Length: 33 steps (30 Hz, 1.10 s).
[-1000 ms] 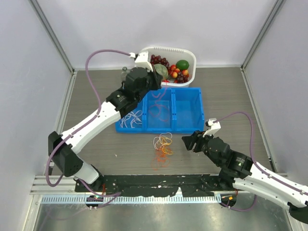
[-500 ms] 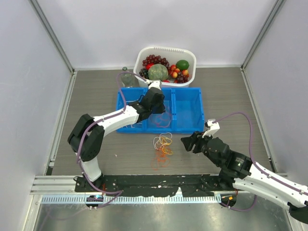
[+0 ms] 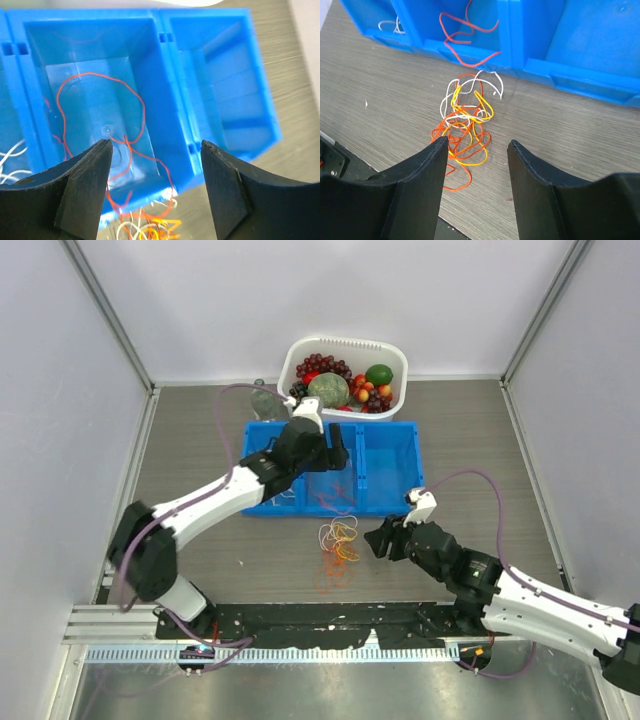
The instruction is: Untangle the cables
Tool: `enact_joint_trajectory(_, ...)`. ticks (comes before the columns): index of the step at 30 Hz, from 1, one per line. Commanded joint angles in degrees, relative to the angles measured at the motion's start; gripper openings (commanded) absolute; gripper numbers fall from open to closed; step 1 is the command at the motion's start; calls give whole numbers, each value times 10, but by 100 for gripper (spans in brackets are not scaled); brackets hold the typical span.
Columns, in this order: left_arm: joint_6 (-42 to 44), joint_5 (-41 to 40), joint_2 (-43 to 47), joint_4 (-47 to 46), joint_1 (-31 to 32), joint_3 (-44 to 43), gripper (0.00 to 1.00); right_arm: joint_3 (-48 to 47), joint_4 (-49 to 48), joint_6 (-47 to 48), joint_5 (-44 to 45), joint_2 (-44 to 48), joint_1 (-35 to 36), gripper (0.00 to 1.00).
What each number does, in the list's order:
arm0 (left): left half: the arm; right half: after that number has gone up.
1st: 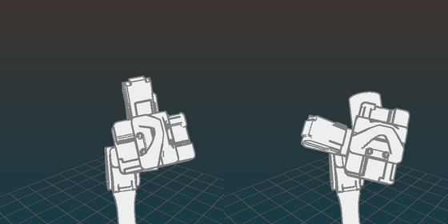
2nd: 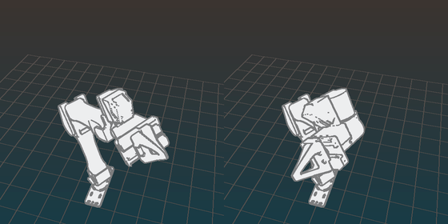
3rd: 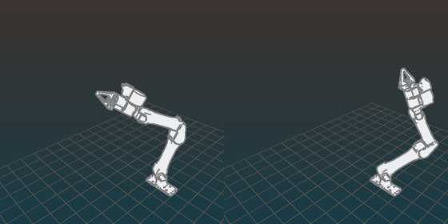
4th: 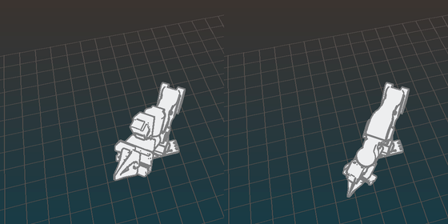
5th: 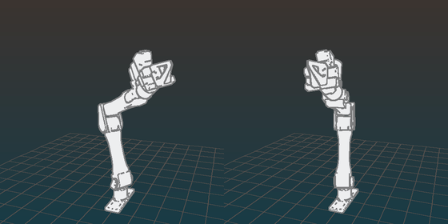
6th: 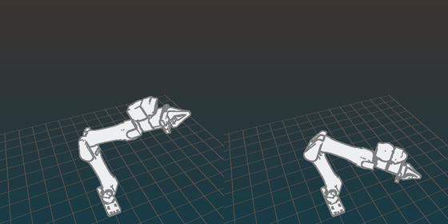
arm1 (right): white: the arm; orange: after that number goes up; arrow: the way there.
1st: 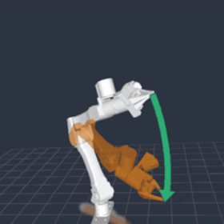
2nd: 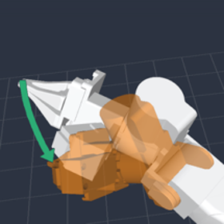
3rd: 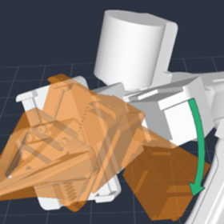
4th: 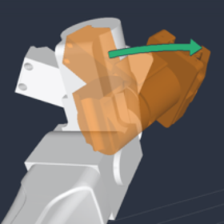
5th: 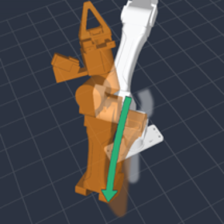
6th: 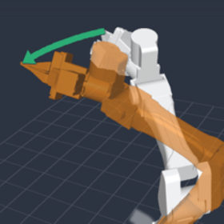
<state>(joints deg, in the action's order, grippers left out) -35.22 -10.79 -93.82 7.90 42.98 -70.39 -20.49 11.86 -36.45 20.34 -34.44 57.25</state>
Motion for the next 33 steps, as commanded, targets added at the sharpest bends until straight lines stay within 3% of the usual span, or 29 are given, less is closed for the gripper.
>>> enact_joint_trajectory(1,-2,40,132,-20,-4,64,75,12,-82,0,-40,-43,1,56)
enact_joint_trajectory(7,-63,196,263,-117,0,254,65,13,-165,-2,-101,-144,1,56)
enact_joint_trajectory(10,-96,229,310,-154,17,339,64,19,-212,-8,-121,-194,1,56)
enact_joint_trajectory(16,-73,170,333,-198,131,434,70,46,-292,-35,-154,-242,2,56)
enact_joint_trajectory(21,-28,133,314,-183,163,453,53,53,-288,-47,-161,-234,2,56)
enact_joint_trajectory(29,-48,60,295,-196,190,499,42,77,-269,-55,-148,-180,2,56)
enact_joint_trajectory(33,-57,60,259,-207,219,497,47,76,-262,-51,-134,-173,2,56)
